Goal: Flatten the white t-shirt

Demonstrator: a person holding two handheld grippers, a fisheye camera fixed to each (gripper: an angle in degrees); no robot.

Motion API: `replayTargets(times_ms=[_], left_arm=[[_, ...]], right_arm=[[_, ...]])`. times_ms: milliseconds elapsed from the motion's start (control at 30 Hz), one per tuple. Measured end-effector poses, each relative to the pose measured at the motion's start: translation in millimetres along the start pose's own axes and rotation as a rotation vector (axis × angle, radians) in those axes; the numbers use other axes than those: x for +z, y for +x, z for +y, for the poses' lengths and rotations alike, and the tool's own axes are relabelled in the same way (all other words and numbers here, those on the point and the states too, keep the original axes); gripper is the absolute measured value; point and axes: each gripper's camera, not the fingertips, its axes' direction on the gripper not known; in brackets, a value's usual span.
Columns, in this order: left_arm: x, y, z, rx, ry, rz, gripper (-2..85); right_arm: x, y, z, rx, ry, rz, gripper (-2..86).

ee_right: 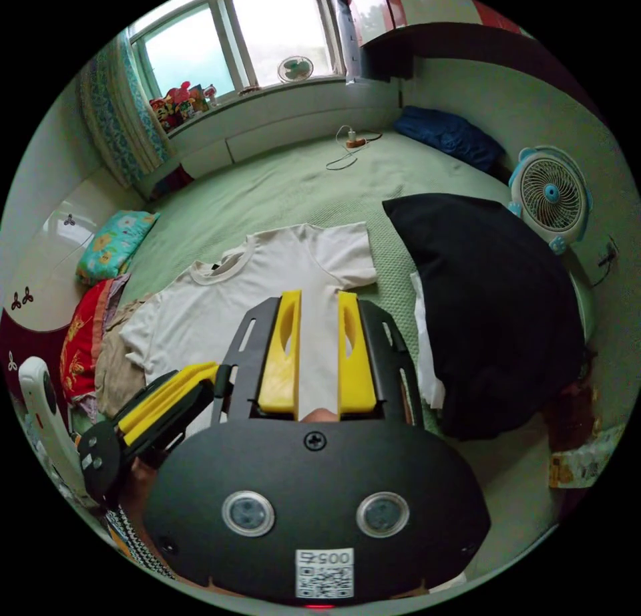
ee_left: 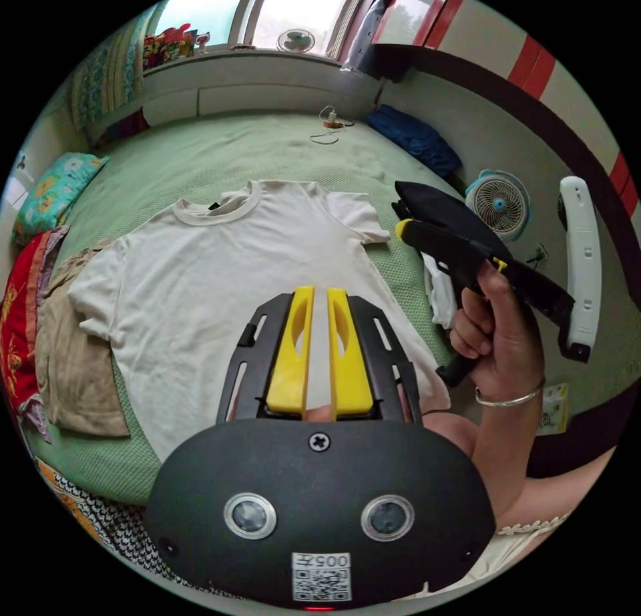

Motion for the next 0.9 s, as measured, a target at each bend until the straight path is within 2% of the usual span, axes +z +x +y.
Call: replayTargets(times_ms=[433, 900], left_arm=[[3, 8, 6, 0.07, 0.055, 0.026, 8.0], [32, 27, 7, 0.125, 0.002, -0.037, 10.3]], right_arm=[[-7, 19, 9, 0.002, 0.038, -0.053, 6.9], [-5, 41, 8, 0.011, 0.046, -0.059, 5.4]])
